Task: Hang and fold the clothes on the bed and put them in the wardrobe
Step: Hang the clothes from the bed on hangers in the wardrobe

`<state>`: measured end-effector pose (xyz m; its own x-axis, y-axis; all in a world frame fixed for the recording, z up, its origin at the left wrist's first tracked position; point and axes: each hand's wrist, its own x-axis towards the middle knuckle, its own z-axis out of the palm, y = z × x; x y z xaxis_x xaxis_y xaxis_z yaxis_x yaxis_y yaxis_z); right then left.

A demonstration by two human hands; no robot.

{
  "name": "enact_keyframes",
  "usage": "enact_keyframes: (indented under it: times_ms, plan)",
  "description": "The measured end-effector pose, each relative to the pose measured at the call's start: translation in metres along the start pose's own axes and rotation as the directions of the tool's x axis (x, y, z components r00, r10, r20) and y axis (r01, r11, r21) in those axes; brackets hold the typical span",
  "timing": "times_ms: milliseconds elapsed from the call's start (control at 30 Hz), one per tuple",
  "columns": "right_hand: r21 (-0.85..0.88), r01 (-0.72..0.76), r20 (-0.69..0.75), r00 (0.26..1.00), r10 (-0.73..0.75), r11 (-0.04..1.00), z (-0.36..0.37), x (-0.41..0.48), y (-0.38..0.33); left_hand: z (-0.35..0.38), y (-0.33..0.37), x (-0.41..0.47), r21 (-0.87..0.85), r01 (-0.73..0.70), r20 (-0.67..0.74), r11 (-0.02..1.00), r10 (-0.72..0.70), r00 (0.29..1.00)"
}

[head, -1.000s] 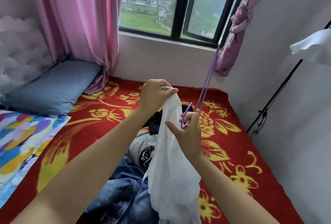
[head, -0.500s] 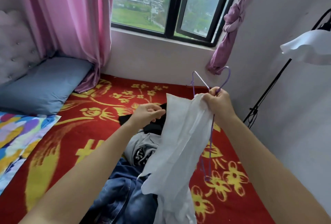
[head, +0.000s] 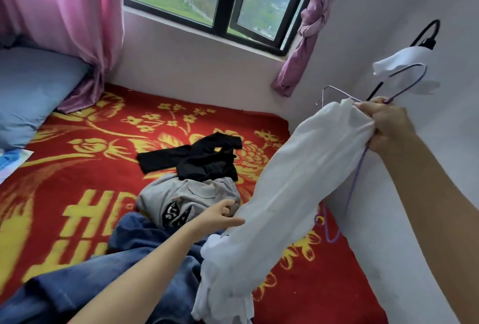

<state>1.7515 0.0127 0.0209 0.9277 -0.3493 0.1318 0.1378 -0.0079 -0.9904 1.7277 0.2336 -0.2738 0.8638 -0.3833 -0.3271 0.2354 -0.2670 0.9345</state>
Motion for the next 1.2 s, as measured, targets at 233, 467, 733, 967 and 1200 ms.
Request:
enact_keyframes:
  times_ms: [233, 467, 733, 967, 1200]
  plan:
    - [0.089, -0.093, 0.083, 0.993, 0.086, 0.992, -0.055, -0.011, -0.016, 0.047, 0.007, 0.031, 0.180, -0.200, -0.076, 0.963, 0.216, 0.973]
    - [0.209, -0.036, -0.187, 0.979, 0.076, 0.977, -0.141, -0.016, -0.003, 0.027, 0.019, 0.008, 0.123, -0.439, -0.264, 0.890, 0.456, 0.850]
    - [0.210, -0.061, -0.302, 0.945, 0.124, 0.976, -0.183, -0.007, 0.041, -0.028, 0.065, 0.000, 0.080, -0.484, -0.379, 0.872, 0.475, 0.794]
    - [0.183, -0.134, -0.397, 0.896, 0.198, 0.974, -0.194, -0.005, 0.062, -0.063, 0.097, -0.002, -0.085, -0.431, -0.352, 0.898, 0.378, 0.856]
    - [0.237, -0.178, -0.393, 0.881, 0.262, 0.955, -0.187, -0.003, 0.078, -0.089, 0.102, 0.004, -0.027, -0.108, -0.110, 0.994, 0.104, 0.988]
